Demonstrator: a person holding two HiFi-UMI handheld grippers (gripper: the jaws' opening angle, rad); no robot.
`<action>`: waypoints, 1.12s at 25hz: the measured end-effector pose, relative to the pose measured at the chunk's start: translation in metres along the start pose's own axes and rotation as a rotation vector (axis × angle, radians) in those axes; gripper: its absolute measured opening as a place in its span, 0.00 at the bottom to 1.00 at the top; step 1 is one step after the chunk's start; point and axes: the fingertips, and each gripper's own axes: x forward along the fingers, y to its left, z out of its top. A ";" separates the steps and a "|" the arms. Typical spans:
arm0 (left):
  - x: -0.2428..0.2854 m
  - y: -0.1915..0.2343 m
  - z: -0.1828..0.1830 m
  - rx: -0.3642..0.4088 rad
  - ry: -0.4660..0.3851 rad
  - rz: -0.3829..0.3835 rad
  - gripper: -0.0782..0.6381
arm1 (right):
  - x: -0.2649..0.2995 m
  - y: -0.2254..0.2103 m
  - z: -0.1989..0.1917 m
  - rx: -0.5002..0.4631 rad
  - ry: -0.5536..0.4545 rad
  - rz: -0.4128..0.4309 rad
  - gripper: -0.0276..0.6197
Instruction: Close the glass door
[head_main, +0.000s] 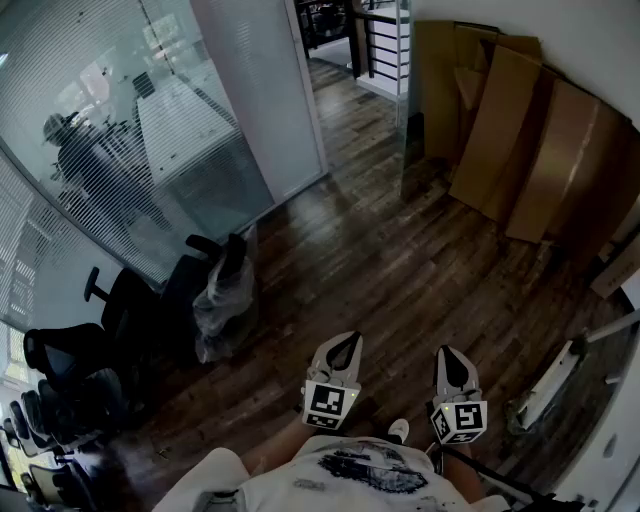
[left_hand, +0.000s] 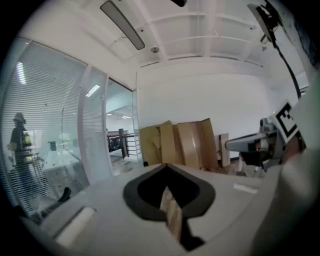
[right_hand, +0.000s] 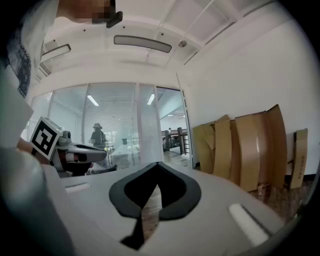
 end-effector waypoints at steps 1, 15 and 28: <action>0.007 -0.017 0.006 0.005 -0.012 0.013 0.11 | -0.007 -0.018 0.003 -0.017 -0.005 0.012 0.05; 0.077 -0.150 0.065 0.065 -0.036 -0.012 0.11 | -0.060 -0.143 0.031 0.012 -0.083 0.018 0.05; 0.139 -0.126 0.064 0.032 -0.029 -0.010 0.11 | -0.006 -0.171 0.040 -0.001 -0.079 0.006 0.05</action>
